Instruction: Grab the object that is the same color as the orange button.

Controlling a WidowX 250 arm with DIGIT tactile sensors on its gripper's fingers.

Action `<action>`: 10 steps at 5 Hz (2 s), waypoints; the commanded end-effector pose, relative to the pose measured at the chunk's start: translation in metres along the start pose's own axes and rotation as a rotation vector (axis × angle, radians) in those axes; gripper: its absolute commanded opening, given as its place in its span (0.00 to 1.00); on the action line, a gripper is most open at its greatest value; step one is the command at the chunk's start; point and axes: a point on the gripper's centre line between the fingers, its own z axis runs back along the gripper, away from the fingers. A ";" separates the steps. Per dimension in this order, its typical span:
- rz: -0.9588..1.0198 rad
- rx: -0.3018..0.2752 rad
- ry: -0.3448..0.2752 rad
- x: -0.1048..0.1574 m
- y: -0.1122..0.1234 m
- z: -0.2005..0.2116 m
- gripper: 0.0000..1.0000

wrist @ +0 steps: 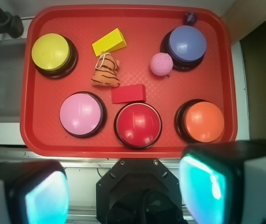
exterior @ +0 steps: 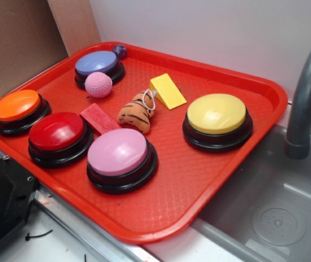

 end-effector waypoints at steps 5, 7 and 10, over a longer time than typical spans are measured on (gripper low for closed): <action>0.251 0.000 -0.109 0.080 -0.019 -0.095 1.00; 0.288 0.021 -0.069 0.095 -0.030 -0.146 1.00; 0.342 0.144 0.029 0.088 -0.024 -0.211 1.00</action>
